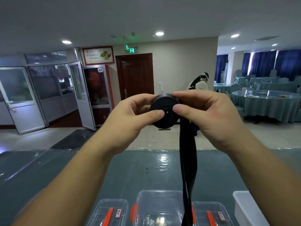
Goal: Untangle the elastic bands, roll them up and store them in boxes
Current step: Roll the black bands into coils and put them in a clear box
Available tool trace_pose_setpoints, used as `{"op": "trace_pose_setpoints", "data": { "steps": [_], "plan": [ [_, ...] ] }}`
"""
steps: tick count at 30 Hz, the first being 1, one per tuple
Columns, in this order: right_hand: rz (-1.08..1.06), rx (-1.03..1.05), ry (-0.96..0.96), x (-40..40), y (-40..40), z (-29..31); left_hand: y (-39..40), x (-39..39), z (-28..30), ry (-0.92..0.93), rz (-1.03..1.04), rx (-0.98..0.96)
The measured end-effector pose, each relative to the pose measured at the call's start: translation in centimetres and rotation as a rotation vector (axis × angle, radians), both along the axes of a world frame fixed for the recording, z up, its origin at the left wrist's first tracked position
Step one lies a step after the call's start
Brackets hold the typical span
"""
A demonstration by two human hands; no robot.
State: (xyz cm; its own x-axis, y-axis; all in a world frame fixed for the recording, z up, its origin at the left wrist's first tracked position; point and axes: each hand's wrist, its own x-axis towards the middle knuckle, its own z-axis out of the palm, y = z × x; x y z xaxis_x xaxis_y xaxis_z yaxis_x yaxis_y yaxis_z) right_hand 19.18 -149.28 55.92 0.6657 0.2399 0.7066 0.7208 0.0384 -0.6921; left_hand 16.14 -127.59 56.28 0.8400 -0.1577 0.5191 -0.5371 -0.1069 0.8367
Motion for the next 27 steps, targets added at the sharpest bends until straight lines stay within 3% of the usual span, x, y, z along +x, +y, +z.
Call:
{"op": "trace_pose_setpoints", "data": {
  "steps": [4,9,14,20,27],
  "plan": [
    [0.08,0.16,0.079,0.4,0.1,-0.7,-1.2,0.3,-1.0,0.117,-0.071,-0.262],
    [0.075,0.019,0.05,0.4,-0.4,-1.1,-0.7,-0.1,0.1,0.053,0.008,0.022],
    [0.129,0.147,0.086,0.4,-0.3,-1.4,-1.7,0.1,-0.8,0.104,-0.041,-0.251],
    [0.084,0.044,0.089,0.4,-1.0,-1.3,-0.7,0.2,-0.1,0.068,0.008,0.002],
    [0.062,0.055,0.128,0.4,-0.7,-1.4,-1.6,0.5,-1.1,0.091,0.026,-0.166]
  ]
}}
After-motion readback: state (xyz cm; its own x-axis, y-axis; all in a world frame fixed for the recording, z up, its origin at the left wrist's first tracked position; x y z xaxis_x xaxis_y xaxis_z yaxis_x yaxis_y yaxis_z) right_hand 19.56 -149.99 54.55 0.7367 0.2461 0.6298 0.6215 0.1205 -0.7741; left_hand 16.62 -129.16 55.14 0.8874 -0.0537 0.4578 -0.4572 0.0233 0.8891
